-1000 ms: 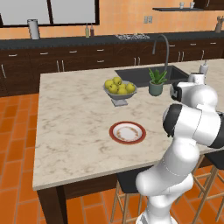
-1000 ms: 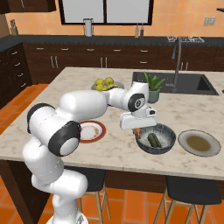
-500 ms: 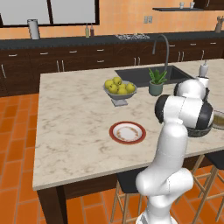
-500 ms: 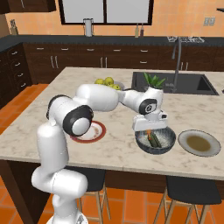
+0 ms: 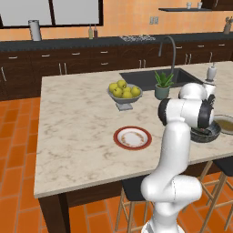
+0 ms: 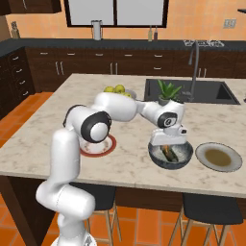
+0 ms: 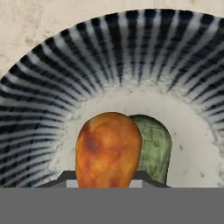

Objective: Pick the chicken drumstick and cucumber from their plates and place them in the bowl. Then put the bowl in the fridge.

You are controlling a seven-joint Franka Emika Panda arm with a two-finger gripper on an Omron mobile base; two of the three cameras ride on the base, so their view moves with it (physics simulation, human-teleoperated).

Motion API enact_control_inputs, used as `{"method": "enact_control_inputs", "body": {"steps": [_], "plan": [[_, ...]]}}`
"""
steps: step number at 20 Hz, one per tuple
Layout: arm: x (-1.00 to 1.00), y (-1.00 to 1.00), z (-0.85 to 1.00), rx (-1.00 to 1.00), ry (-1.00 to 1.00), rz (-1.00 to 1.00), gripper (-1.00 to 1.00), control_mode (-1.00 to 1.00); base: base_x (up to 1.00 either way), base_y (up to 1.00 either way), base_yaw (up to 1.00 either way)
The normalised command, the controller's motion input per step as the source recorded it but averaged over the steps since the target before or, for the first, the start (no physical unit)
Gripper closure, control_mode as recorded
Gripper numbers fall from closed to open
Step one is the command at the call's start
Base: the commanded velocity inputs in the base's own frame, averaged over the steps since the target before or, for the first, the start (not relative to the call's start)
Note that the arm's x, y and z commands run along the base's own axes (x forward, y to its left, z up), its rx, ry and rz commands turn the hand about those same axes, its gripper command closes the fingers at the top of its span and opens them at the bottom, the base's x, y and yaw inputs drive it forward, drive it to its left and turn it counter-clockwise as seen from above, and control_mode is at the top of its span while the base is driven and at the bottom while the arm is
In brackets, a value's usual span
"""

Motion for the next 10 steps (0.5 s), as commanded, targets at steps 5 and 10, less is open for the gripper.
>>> {"method": "enact_control_inputs", "body": {"steps": [5, 10], "plan": [[0.16, 0.05, -0.13, 0.00, -0.02, 0.00, -1.00, -1.00, 0.00, 0.00, 0.00], [-0.44, 0.07, 0.31, 0.00, -0.26, 0.00, -1.00, -1.00, 0.00, 0.00, 0.00]]}}
